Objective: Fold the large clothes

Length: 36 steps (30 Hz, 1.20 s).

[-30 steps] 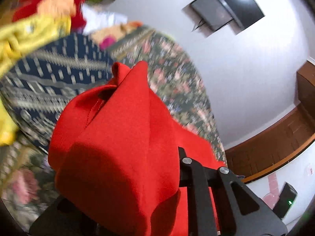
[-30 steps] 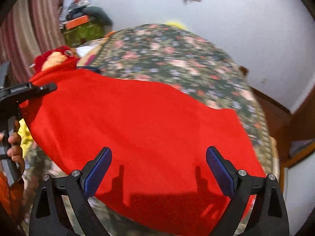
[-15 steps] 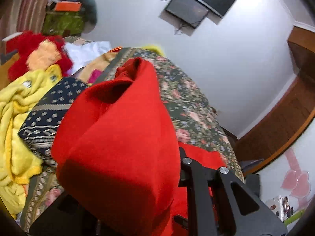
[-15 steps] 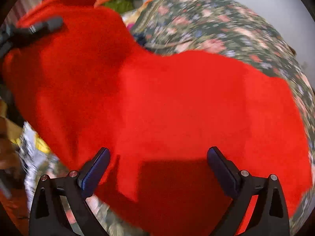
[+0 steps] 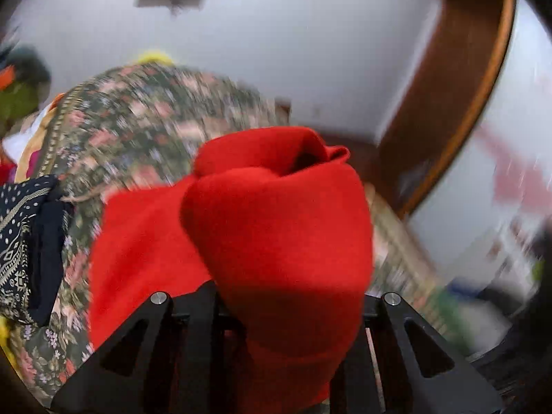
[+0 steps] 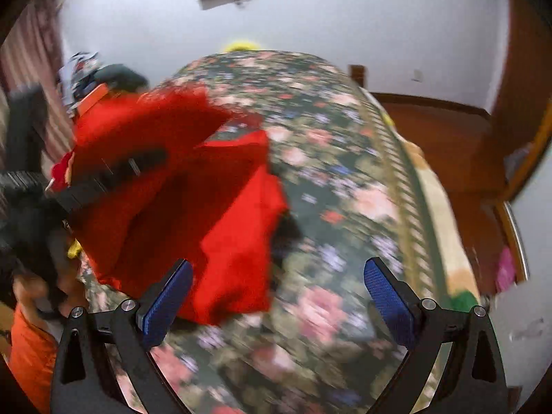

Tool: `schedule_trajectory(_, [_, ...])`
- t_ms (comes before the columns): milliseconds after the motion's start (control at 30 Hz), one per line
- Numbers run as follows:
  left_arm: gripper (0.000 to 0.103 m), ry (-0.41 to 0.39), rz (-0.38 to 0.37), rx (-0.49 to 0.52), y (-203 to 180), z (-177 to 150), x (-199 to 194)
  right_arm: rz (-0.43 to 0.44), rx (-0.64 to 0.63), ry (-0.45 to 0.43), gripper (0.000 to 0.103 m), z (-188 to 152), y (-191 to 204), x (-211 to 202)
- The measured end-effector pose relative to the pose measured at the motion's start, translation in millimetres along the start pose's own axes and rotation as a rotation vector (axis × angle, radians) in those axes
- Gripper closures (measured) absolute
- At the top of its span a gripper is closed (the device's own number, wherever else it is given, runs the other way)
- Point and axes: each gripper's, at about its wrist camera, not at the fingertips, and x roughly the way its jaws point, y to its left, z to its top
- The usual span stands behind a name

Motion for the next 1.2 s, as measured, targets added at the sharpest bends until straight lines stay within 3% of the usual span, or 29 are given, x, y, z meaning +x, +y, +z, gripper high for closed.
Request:
schedule_trajectory(100, [0.079, 0.171, 0.020, 0.117, -21.2, -33.5, 39.0, -0.001, 0.072, 0.012, 0.004, -15.3, -24.9, -6.5])
schedule_trajectory(167, [0.069, 0.184, 0.015, 0.149, -27.6, -46.4, 40.9, 0.011, 0.120, 0.021, 0.004, -23.7, -37.7, -8.5])
schedule_trajectory(233, [0.035, 0.196, -0.042, 0.198, -34.9, -53.2, 30.9, 0.018, 0.147, 0.026, 0.004, -30.7, -42.8, -10.4])
schedule_trajectory(300, [0.021, 0.231, -0.129, 0.203, -37.7, -54.9, 19.4, 0.032, 0.167, 0.033, 0.004, -33.5, -46.0, -11.8])
schedule_trajectory(367, [0.020, 0.227, -0.153, 0.201, -40.3, -56.5, 1.1, 0.050, 0.178, 0.034, 0.004, -30.8, -44.2, -12.1])
schedule_trajectory(533, [0.016, 0.158, -0.123, 0.155, -19.5, -56.2, -56.3, 0.115, 0.154, 0.018, 0.004, -20.8, -22.1, -20.5])
schedule_trajectory(633, [0.005, 0.080, -0.048, 0.114, 13.5, -46.3, -82.1, 0.165, 0.124, 0.015, 0.004, -9.4, 1.0, -17.3])
schedule_trajectory(733, [0.003, 0.033, 0.062, 0.066, 53.0, -39.7, -93.6, 0.215, 0.111, 0.027, 0.004, -0.1, 23.2, -5.9])
schedule_trajectory(800, [0.003, 0.052, 0.133, 0.019, 78.4, -38.7, -88.8, 0.269, 0.106, 0.048, 0.004, 5.1, 41.1, 8.5])
schedule_trajectory(933, [0.003, 0.143, 0.142, -0.071, 113.4, -54.8, -64.6, 0.321, 0.126, 0.102, 0.005, 8.3, 61.0, 44.7])
schedule_trajectory(1000, [0.003, 0.177, 0.124, -0.079, 118.1, -71.0, -53.4, 0.332, 0.170, 0.133, 0.009, 8.0, 63.0, 64.9])
schedule_trajectory(1133, [0.002, 0.198, 0.107, -0.109, 117.8, -95.6, -41.2, 0.318, 0.193, 0.162, 0.059, 8.8, 61.6, 86.2])
schedule_trajectory(1167, [0.002, 0.190, 0.104, -0.118, 118.2, -99.1, -41.5, 0.311, 0.183, 0.163, 0.069, 9.1, 60.3, 87.2])
schedule_trajectory(1200, [0.002, 0.185, 0.101, -0.131, 119.2, -101.2, -42.2, 0.300, 0.153, 0.158, 0.072, 8.5, 60.1, 84.9])
